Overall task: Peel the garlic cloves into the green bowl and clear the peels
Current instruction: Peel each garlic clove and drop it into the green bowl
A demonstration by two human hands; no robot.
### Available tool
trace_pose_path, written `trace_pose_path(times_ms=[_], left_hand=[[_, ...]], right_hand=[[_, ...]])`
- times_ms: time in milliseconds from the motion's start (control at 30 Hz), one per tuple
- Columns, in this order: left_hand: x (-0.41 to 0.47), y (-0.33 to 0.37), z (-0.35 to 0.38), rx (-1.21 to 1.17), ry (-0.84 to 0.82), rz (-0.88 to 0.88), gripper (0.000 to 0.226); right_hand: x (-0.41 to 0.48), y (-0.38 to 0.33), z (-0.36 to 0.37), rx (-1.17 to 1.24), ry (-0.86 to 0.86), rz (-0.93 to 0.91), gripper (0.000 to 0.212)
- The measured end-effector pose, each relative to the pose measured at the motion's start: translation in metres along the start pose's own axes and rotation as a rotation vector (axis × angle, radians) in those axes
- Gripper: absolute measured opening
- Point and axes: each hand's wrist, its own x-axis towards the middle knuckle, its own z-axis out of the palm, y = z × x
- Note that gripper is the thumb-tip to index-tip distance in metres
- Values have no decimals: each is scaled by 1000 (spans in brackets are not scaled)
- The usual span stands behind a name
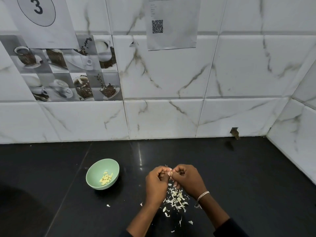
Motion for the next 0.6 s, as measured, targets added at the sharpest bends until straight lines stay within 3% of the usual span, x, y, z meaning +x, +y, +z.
trace_pose_path(times_ms=[333, 600], left_hand=[[0, 3, 8, 2, 80, 17, 23], [1, -2, 2, 204, -53, 148, 24]], right_hand=[[-1, 3, 8, -6, 101, 38, 20], [0, 9, 10, 16, 114, 96, 14]])
